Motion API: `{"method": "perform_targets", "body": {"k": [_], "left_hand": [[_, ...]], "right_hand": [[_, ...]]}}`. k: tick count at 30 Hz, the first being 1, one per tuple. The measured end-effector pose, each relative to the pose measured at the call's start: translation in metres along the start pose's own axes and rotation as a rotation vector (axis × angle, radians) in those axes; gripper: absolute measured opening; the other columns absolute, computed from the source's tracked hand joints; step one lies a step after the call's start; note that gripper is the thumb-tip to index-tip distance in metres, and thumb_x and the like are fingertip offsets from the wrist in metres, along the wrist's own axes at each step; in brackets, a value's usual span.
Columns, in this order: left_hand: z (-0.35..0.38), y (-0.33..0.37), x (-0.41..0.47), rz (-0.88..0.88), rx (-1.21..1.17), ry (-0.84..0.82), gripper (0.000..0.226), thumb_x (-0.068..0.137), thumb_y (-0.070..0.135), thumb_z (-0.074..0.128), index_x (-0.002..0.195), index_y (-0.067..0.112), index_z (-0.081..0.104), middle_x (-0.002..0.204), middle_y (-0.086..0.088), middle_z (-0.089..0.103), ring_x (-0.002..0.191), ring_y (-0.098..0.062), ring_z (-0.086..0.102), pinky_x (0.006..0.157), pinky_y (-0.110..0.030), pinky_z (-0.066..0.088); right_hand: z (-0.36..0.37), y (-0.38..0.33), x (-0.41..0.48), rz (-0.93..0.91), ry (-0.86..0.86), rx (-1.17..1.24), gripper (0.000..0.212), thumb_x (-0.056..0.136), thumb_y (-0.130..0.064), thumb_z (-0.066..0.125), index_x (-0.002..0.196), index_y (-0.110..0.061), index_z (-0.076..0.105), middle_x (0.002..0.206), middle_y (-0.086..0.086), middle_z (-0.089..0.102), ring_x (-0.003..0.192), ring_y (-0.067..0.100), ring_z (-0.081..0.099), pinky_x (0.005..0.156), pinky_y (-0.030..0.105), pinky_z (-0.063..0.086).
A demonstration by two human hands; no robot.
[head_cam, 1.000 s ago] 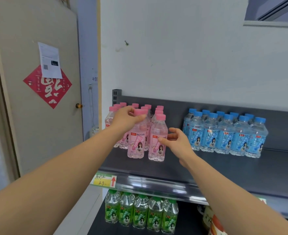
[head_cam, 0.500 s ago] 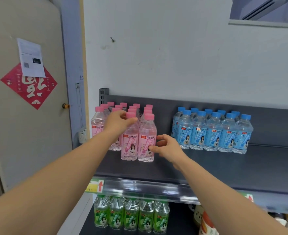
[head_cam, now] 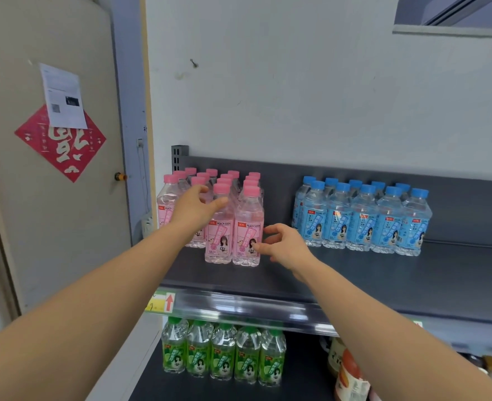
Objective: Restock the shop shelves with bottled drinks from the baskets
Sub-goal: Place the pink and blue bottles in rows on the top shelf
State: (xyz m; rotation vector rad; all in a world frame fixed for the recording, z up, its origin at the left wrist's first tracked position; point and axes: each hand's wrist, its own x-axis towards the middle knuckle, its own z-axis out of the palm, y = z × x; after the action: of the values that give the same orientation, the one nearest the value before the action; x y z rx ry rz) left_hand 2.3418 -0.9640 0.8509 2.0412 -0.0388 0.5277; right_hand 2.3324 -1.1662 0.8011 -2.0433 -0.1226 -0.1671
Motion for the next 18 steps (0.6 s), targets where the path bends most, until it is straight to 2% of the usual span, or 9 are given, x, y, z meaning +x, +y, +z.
{"method": "perform_targets", "body": {"k": [3, 6, 9, 18], "left_hand": [[-0.001, -0.001, -0.010, 0.013, 0.046, 0.045, 0.062, 0.085, 0.044, 0.066, 0.135, 0.015, 0.044, 0.132, -0.009, 0.052, 0.101, -0.018, 0.050, 0.086, -0.034, 0.042], [-0.002, -0.001, -0.023, 0.045, 0.090, 0.078, 0.063, 0.084, 0.039, 0.068, 0.136, 0.014, 0.043, 0.137, -0.010, 0.049, 0.116, -0.025, 0.052, 0.098, -0.043, 0.044], [-0.004, 0.004, -0.038, 0.076, 0.105, 0.084, 0.065, 0.082, 0.035, 0.070, 0.137, 0.015, 0.042, 0.138, -0.011, 0.047, 0.120, -0.028, 0.049, 0.101, -0.046, 0.043], [0.001, 0.024, -0.111, 0.309, 0.154, -0.111, 0.036, 0.088, 0.022, 0.065, 0.122, 0.013, 0.058, 0.120, -0.008, 0.059, 0.110, -0.023, 0.055, 0.094, -0.038, 0.044]], "right_hand": [[-0.007, 0.002, -0.009, -0.021, 0.043, -0.062, 0.051, 0.077, -0.026, 0.080, 0.121, -0.017, 0.056, 0.105, 0.002, 0.062, 0.097, 0.019, 0.062, 0.090, 0.041, 0.052], [-0.016, 0.003, -0.024, -0.058, 0.095, -0.197, 0.044, 0.078, -0.031, 0.077, 0.117, -0.019, 0.059, 0.099, -0.003, 0.062, 0.090, 0.015, 0.060, 0.080, 0.031, 0.049], [-0.029, 0.002, -0.045, -0.085, 0.141, -0.368, 0.041, 0.082, -0.033, 0.073, 0.118, -0.021, 0.058, 0.096, -0.007, 0.060, 0.092, 0.015, 0.059, 0.078, 0.027, 0.044], [-0.061, 0.007, -0.139, -0.029, 0.303, -0.614, 0.039, 0.088, -0.036, 0.065, 0.123, -0.023, 0.056, 0.096, -0.009, 0.055, 0.088, 0.014, 0.054, 0.075, 0.028, 0.044]]}}
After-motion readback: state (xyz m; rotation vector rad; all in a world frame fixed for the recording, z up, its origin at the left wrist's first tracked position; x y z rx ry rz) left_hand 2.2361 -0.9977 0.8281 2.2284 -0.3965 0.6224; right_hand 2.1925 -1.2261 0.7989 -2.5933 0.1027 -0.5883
